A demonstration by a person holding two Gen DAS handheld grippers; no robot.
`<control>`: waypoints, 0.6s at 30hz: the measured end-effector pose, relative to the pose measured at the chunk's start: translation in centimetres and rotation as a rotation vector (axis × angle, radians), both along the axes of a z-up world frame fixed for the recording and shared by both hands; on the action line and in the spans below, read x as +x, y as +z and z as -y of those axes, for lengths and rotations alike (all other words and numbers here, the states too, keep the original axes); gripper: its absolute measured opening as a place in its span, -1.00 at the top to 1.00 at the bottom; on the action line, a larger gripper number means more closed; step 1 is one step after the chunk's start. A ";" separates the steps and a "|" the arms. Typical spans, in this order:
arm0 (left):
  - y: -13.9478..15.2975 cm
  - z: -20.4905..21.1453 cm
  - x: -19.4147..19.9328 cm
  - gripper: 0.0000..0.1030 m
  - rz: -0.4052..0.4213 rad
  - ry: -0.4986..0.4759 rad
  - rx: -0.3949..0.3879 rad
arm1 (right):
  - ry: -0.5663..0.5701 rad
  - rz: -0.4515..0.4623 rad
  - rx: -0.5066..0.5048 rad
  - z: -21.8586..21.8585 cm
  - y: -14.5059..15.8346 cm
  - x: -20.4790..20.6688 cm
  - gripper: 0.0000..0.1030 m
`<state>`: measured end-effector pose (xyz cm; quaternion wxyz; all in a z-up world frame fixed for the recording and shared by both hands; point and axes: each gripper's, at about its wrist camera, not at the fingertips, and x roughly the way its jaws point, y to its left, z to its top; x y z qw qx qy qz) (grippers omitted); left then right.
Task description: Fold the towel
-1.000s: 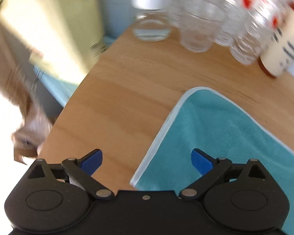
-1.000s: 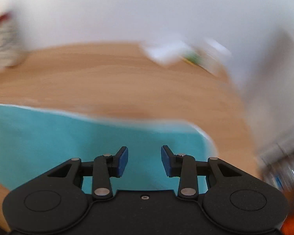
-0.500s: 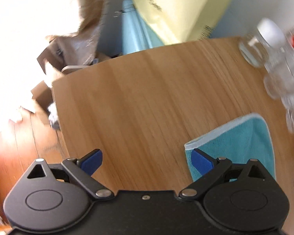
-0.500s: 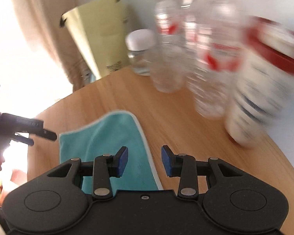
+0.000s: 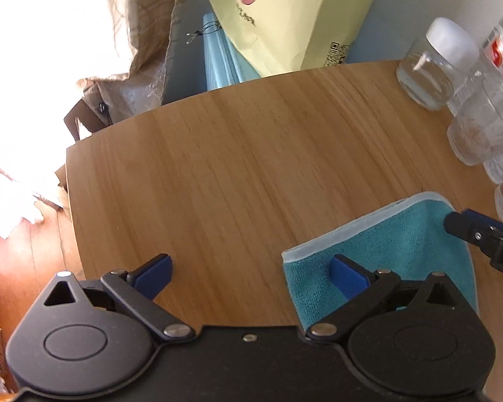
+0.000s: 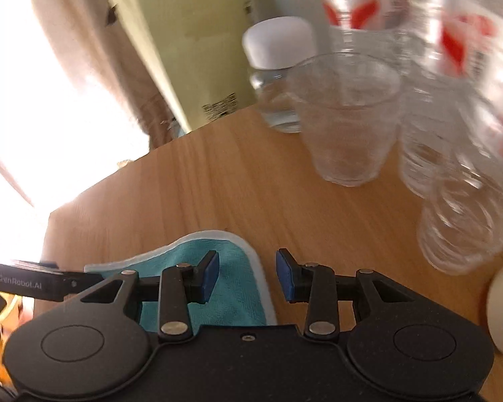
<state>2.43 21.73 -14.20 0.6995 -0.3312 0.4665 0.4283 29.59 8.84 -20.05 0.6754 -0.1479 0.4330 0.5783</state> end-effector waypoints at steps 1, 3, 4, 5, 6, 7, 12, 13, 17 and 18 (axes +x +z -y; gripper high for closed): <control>0.0 0.0 0.2 -0.97 0.003 -0.006 0.000 | 0.017 0.000 0.007 -0.4 -0.1 -0.1 0.20; -0.1 -0.1 0.6 -0.94 0.005 -0.018 0.002 | 0.039 0.004 0.004 -0.9 -0.1 -0.3 0.30; 0.0 -0.1 0.8 -0.87 -0.002 -0.023 0.009 | 0.050 0.009 -0.002 -1.2 -0.1 -0.4 0.80; 0.1 -0.1 1.1 -0.71 -0.008 -0.030 0.026 | 0.074 0.018 -0.016 -1.5 -0.1 -0.6 0.88; 0.2 0.0 1.2 -0.57 -0.004 -0.037 0.036 | 0.103 0.028 -0.031 -1.7 -0.1 -1.0 0.88; 0.4 0.1 1.3 -0.46 0.012 -0.046 0.038 | 0.114 0.031 -0.037 -1.9 -0.1 -1.1 0.88; 0.8 0.7 2.1 0.48 0.075 -0.098 0.029 | 0.107 0.001 -0.033 -1.9 0.1 -0.5 0.89; 0.8 0.8 2.3 0.55 0.080 -0.102 0.024 | 0.107 -0.004 -0.022 -1.6 0.3 -0.5 0.89; 1.1 1.1 2.4 0.71 0.117 -0.108 0.023 | 0.102 -0.011 0.020 -0.7 1.6 -0.6 0.89; 1.3 1.1 2.3 0.73 0.136 -0.107 0.021 | 0.097 -0.014 0.030 -0.5 1.9 -0.6 0.89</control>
